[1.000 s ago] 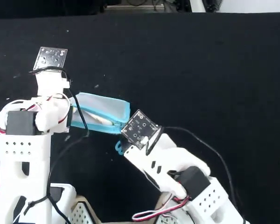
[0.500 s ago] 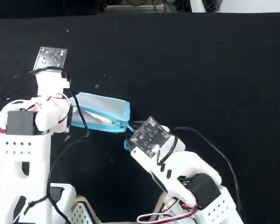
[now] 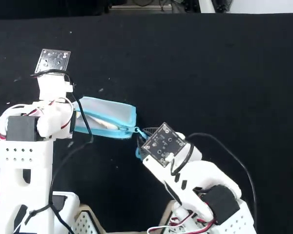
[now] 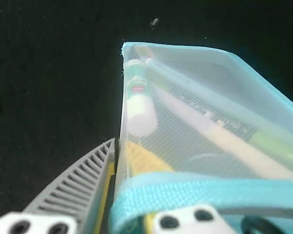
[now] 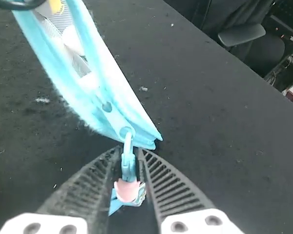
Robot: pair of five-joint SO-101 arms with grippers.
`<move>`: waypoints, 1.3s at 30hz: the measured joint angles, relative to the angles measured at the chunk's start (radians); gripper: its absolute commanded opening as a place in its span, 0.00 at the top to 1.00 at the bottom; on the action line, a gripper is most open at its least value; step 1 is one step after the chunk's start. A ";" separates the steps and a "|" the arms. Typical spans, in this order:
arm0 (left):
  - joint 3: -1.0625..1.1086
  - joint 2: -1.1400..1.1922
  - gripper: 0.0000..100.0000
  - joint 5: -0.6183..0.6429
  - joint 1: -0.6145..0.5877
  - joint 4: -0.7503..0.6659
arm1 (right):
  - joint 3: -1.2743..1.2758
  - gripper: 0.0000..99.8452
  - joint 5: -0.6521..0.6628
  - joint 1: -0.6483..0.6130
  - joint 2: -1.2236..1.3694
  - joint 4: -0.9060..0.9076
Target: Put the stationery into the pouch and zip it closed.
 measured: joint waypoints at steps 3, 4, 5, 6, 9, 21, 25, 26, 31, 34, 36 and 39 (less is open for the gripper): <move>0.000 0.000 0.97 0.000 0.000 0.000 | 0.006 0.99 0.000 0.000 0.000 -0.009; 0.000 0.000 0.97 0.000 0.000 0.000 | 0.017 0.99 0.000 0.000 -0.002 -0.023; 0.000 0.000 0.97 0.000 0.000 0.000 | 0.028 0.99 0.000 0.000 -0.002 -0.040; 0.000 0.000 0.97 0.000 0.000 0.000 | 0.037 0.99 0.000 0.000 0.000 -0.052; 0.025 -0.008 0.97 -0.002 0.000 0.000 | 0.046 0.98 0.000 0.000 -0.006 -0.075; 0.026 -0.011 0.97 -0.002 0.000 0.000 | 0.138 0.87 -0.040 0.000 -0.006 -0.167; 0.026 -0.012 0.97 -0.002 0.000 0.000 | 0.219 0.87 -0.041 0.000 -0.014 -0.273; 0.026 -0.012 0.97 -0.002 0.000 0.000 | 0.226 0.87 -0.041 0.002 -0.018 -0.282; 0.026 -0.012 0.97 -0.002 -0.002 -0.002 | 0.226 0.94 -0.041 0.002 -0.018 -0.295; 0.026 -0.012 0.97 -0.002 -0.002 -0.002 | 0.226 0.98 -0.018 0.002 -0.018 -0.287; 0.026 -0.012 0.97 -0.002 -0.002 -0.002 | 0.226 0.98 0.032 0.002 -0.018 -0.269; 0.026 -0.012 0.97 -0.002 -0.002 -0.002 | 0.226 0.99 0.074 0.002 -0.020 -0.224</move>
